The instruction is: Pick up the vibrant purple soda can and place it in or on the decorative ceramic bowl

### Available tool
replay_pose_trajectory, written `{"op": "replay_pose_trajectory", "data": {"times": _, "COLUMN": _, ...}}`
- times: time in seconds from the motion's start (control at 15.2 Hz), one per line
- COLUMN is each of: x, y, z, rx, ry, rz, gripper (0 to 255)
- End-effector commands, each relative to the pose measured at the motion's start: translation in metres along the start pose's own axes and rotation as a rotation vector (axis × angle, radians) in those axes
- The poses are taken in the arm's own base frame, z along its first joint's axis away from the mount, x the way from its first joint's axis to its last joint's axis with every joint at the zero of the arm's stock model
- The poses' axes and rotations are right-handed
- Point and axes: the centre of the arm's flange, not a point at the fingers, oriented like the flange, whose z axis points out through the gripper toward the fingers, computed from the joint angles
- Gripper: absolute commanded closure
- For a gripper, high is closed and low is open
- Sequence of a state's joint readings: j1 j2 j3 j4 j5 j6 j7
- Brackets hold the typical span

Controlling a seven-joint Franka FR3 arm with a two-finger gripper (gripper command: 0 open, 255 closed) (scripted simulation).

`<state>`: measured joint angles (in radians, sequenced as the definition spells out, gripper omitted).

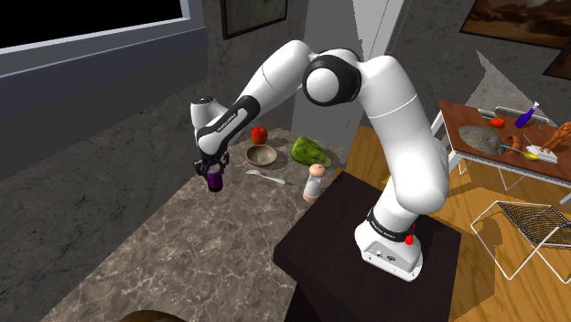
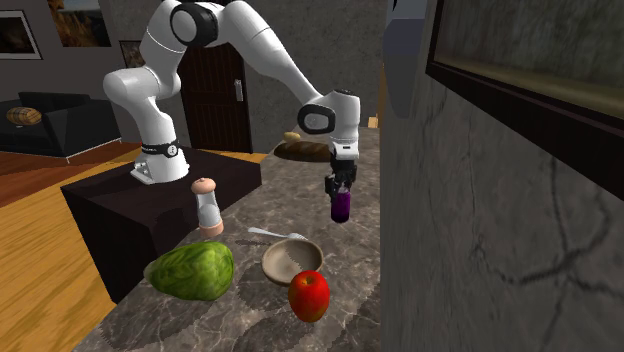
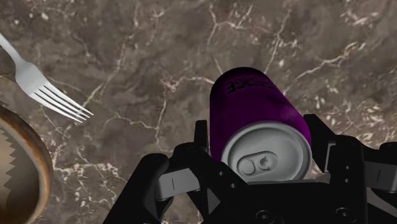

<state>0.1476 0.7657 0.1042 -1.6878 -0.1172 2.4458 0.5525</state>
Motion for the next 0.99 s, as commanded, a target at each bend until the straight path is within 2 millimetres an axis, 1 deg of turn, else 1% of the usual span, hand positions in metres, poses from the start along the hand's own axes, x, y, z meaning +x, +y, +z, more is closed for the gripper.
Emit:
{"op": "replay_pose_trajectory", "data": {"times": 0.0, "x": 0.0, "y": 0.0, "z": -0.008, "rx": 0.0, "ry": 0.0, "rz": 0.0, "gripper": 255}}
{"op": "replay_pose_trajectory", "data": {"times": 0.92, "x": 0.0, "y": 0.0, "z": -0.082, "rx": 0.0, "ry": 0.0, "rz": 0.0, "gripper": 255}}
